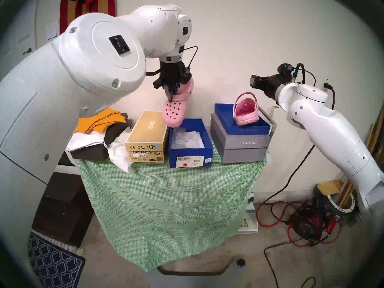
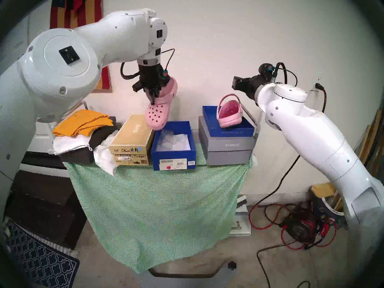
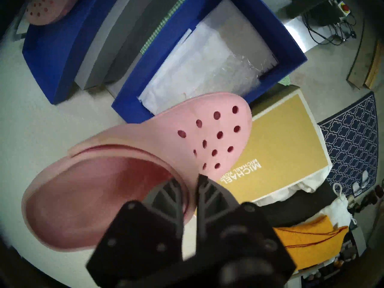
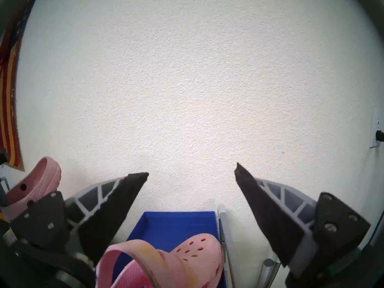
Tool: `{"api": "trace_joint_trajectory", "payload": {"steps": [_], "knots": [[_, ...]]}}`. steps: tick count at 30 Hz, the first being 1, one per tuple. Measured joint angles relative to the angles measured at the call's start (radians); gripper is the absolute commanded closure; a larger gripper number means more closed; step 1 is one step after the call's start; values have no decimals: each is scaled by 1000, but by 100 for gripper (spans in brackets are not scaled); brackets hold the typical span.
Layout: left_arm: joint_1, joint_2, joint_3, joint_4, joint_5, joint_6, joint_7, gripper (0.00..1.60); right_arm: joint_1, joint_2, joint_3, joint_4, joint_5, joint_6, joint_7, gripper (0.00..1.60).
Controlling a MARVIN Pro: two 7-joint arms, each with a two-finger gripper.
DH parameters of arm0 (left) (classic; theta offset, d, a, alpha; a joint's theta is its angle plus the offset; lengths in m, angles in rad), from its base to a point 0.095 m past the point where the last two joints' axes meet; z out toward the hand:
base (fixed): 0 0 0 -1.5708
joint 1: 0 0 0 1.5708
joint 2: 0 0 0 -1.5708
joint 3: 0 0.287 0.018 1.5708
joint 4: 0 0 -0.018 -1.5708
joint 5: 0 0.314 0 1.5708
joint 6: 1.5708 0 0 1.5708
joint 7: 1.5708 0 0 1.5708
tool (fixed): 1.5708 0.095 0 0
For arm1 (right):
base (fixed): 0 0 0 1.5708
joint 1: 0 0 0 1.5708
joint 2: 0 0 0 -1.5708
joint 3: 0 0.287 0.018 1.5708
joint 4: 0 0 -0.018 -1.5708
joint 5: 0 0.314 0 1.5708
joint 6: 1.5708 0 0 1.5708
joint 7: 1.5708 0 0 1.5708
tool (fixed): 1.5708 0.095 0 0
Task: Take shoe out of the box
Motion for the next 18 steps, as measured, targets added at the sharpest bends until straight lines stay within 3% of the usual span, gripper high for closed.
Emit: {"api": "trace_joint_trajectory", "payload": {"steps": [9, 18], "knots": [[-45, 85, 35, -68, -13, 33, -29, 160, 1, -3, 0, 3, -5, 0, 7, 0], [-114, 171, 92, -207, -36, 82, -48, 160, 1, -5, 1, 5, -7, 0, 9, 0]]}}
